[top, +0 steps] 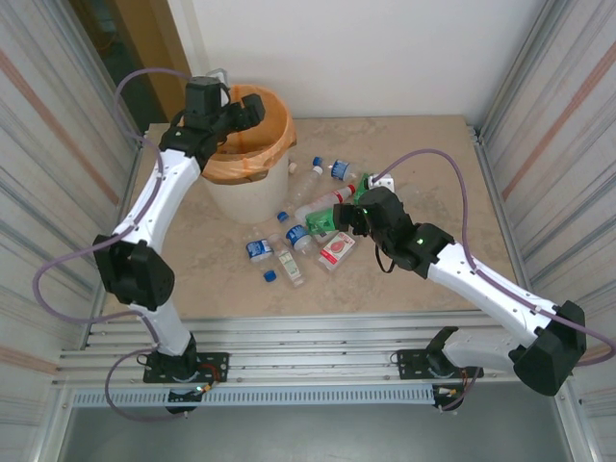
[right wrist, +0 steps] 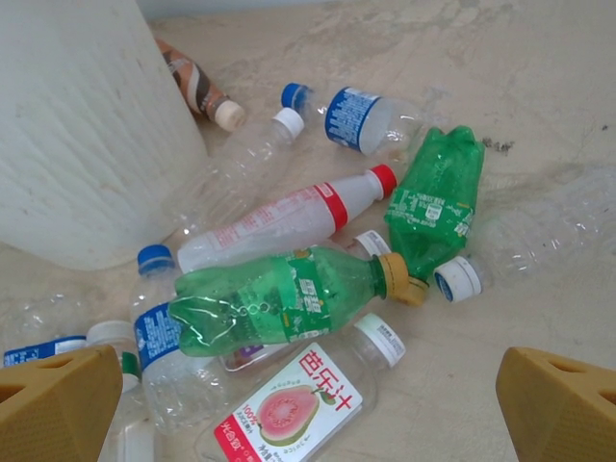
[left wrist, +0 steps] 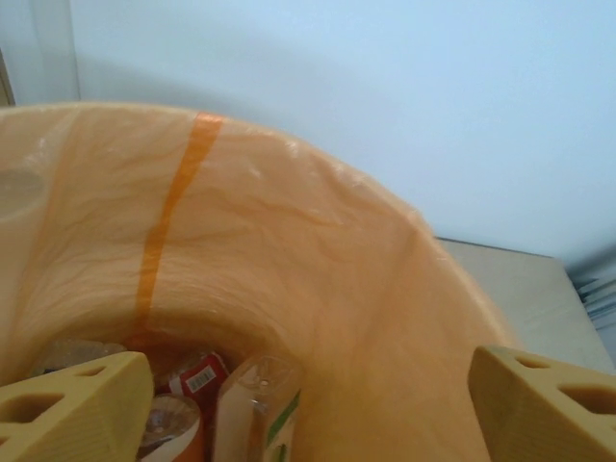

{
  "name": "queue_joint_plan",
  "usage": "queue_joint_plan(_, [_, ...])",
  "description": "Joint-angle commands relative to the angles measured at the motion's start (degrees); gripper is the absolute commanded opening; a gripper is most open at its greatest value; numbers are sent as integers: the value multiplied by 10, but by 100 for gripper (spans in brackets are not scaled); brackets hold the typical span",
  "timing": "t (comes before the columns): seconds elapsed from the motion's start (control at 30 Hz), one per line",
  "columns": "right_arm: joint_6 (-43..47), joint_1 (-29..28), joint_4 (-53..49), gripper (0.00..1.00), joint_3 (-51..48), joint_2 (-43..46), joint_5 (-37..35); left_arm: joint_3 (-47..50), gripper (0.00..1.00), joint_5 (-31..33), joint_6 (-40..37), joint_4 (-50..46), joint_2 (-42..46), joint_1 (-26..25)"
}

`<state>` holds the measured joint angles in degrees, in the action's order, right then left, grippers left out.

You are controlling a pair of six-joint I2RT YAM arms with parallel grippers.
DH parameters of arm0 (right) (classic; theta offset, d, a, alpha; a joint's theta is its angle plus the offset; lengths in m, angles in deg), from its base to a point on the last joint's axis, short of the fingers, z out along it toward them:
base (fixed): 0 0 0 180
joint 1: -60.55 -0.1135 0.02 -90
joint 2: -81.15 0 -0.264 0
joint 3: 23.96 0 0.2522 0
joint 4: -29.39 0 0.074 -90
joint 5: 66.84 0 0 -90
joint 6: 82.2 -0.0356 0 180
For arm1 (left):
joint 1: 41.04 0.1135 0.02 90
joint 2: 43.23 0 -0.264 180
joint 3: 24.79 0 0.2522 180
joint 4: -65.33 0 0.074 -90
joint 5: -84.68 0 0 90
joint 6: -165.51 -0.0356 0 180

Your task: Put the plastic bottles in the bin

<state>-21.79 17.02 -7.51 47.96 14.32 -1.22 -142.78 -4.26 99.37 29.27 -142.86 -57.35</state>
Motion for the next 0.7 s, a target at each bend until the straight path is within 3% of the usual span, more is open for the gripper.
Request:
queue_joint_plan(0.0, [-9,-1,-13,98,-5,14,-19,-5,94,39,-27,-2,59,-22])
queue_joint_plan(0.03, [-10,1,-13,98,-6,16,-20,-4,98,51,-35,-4,69,-30])
queue_joint_plan(0.2, [-13,12,-19,98,-7,23,-21,40,99,112,-63,-7,134,-81])
queue_joint_plan(0.43, [-28,36,-32,98,-11,29,-19,213,99,210,-69,10,274,-189])
queue_joint_plan(0.67, [-36,63,-57,98,-7,38,-31,388,99,243,34,-8,388,-240])
